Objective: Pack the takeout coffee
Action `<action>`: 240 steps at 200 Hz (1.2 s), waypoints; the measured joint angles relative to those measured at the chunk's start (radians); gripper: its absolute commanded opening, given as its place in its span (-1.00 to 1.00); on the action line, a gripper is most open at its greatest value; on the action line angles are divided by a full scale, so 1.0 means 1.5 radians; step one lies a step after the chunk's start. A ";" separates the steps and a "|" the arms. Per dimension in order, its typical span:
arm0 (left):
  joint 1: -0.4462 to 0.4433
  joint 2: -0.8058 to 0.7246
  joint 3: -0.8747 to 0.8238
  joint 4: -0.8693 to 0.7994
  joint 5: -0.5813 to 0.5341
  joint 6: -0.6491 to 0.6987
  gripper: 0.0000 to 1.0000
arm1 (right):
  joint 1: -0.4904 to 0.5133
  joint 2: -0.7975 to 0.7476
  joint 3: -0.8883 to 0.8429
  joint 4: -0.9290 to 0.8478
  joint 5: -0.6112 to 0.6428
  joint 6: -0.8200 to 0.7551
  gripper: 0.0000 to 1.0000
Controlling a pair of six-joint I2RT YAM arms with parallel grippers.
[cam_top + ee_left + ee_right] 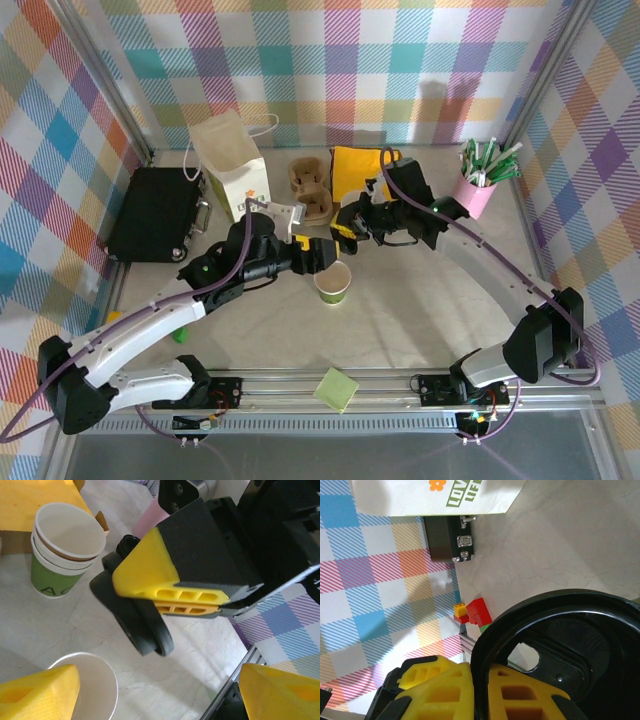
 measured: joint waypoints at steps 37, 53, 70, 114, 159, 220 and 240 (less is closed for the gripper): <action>-0.011 0.040 0.000 0.025 -0.011 -0.003 0.46 | 0.013 0.000 0.000 0.011 0.002 0.013 -0.76; -0.013 0.048 0.000 0.030 -0.017 -0.006 0.41 | 0.017 0.000 0.000 0.015 0.002 0.015 -0.75; -0.013 0.050 0.000 0.035 -0.025 -0.008 0.37 | 0.019 0.000 0.000 0.016 0.002 0.018 -0.75; -0.013 0.052 -0.001 0.063 -0.044 -0.019 0.27 | 0.021 0.000 0.000 0.017 0.002 0.028 -0.75; -0.016 0.065 -0.003 0.066 -0.046 -0.021 0.15 | 0.025 0.000 0.000 0.018 0.008 0.032 -0.75; -0.018 0.068 -0.016 0.085 -0.045 -0.024 -0.19 | 0.025 -0.009 0.000 0.020 0.015 0.036 -0.75; -0.020 0.068 -0.019 0.095 -0.046 -0.027 -0.27 | 0.026 -0.011 0.000 0.021 0.022 0.036 -0.74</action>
